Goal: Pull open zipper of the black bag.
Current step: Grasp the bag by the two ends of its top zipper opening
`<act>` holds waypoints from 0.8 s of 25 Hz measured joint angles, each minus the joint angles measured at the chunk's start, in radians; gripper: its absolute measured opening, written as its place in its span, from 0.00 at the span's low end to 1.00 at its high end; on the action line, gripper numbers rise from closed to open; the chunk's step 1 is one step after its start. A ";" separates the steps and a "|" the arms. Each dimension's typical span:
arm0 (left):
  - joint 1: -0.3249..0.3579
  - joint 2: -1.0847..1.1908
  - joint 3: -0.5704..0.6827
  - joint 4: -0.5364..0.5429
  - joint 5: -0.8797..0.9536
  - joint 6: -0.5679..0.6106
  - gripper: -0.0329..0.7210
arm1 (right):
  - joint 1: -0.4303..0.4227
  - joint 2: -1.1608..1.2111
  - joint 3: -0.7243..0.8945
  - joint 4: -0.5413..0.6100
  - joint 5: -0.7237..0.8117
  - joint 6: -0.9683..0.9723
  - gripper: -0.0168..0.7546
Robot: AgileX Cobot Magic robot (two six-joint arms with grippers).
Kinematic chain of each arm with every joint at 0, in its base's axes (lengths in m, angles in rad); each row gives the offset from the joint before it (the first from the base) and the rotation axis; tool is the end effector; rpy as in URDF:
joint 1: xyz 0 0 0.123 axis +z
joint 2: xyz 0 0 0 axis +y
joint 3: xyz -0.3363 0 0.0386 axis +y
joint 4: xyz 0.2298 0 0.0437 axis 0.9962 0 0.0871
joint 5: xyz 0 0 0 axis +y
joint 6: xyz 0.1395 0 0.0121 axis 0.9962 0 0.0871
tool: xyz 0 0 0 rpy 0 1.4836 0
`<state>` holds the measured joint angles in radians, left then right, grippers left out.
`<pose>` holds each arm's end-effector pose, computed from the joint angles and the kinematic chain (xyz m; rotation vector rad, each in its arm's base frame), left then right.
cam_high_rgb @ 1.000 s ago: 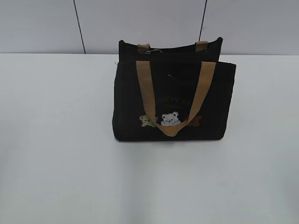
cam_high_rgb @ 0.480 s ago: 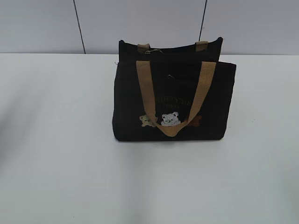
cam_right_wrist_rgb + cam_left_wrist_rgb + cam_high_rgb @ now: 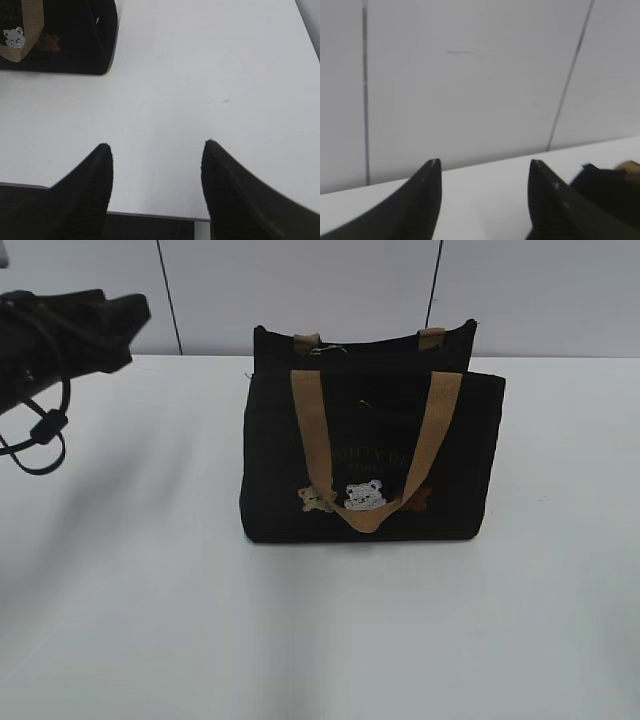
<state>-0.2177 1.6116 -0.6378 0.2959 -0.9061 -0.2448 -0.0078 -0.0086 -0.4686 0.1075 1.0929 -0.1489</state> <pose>0.3386 -0.1078 0.2916 0.3074 1.5568 -0.3985 -0.0320 0.0136 0.2330 -0.1532 2.0889 0.0353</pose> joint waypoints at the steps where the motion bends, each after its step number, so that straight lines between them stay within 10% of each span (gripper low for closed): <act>1: 0.004 0.022 -0.017 0.061 -0.007 -0.030 0.60 | 0.000 0.000 0.000 0.000 0.000 0.000 0.58; 7: 0.077 0.172 -0.201 0.636 -0.043 -0.277 0.60 | 0.000 0.000 0.000 0.000 0.000 0.000 0.58; 20: 0.088 0.500 -0.636 1.050 -0.219 -0.501 0.60 | 0.000 0.000 0.000 0.000 0.000 0.000 0.58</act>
<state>-0.1295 2.1112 -1.2737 1.3463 -1.1249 -0.7455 -0.0078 -0.0086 -0.4686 0.1075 1.0929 -0.1489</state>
